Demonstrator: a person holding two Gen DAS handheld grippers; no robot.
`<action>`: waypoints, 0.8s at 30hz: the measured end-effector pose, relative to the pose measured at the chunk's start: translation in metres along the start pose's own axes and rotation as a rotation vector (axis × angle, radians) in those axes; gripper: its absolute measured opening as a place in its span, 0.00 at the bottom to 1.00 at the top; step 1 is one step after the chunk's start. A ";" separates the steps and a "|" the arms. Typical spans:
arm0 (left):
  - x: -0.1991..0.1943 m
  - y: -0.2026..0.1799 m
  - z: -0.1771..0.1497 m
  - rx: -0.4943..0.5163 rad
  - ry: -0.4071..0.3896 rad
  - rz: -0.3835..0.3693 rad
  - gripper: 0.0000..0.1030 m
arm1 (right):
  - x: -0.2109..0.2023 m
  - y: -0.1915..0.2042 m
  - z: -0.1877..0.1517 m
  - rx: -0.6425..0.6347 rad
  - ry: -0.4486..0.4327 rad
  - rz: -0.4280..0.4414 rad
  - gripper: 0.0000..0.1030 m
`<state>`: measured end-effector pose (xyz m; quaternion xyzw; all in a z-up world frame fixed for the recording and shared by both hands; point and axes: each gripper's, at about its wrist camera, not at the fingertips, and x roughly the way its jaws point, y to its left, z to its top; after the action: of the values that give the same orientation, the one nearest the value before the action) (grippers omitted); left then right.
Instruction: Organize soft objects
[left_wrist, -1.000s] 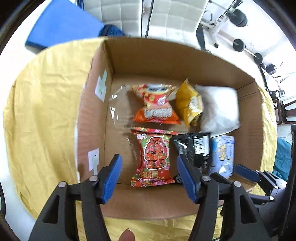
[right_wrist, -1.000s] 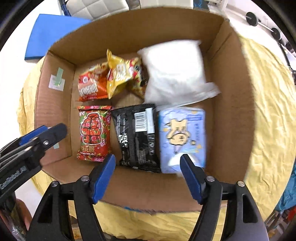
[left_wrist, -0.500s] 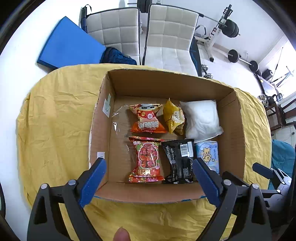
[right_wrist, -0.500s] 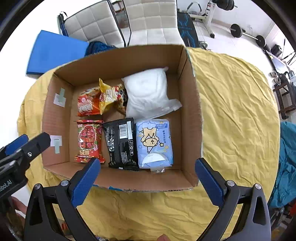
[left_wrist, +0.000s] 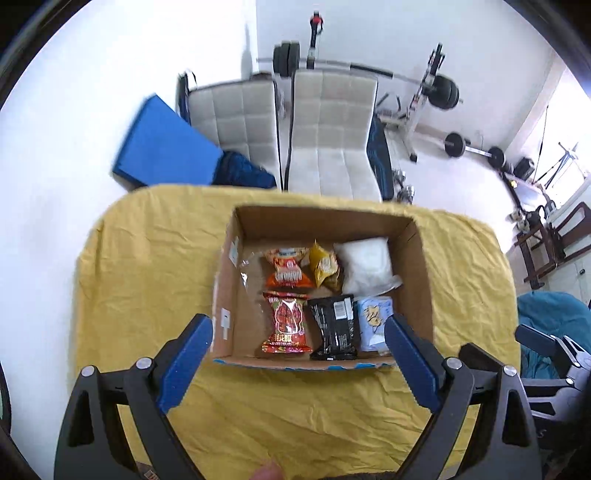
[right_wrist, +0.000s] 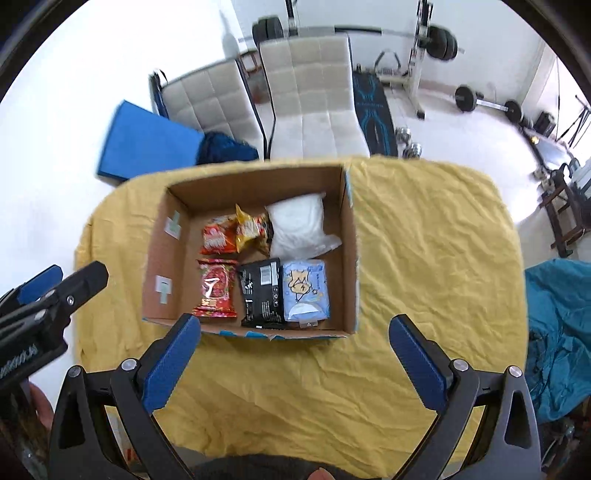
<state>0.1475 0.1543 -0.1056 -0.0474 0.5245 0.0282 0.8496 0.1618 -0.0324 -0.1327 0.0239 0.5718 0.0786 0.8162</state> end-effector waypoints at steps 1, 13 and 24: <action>-0.011 0.000 0.000 -0.002 -0.011 0.000 0.93 | -0.015 0.000 -0.002 -0.001 -0.023 -0.004 1.00; -0.103 -0.009 -0.020 -0.002 -0.100 -0.015 0.93 | -0.133 -0.007 -0.029 0.001 -0.171 -0.013 1.00; -0.128 -0.010 -0.032 -0.007 -0.122 -0.004 0.93 | -0.164 -0.007 -0.043 -0.010 -0.200 -0.044 1.00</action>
<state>0.0626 0.1411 -0.0047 -0.0495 0.4715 0.0311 0.8799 0.0675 -0.0671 0.0040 0.0148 0.4876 0.0609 0.8708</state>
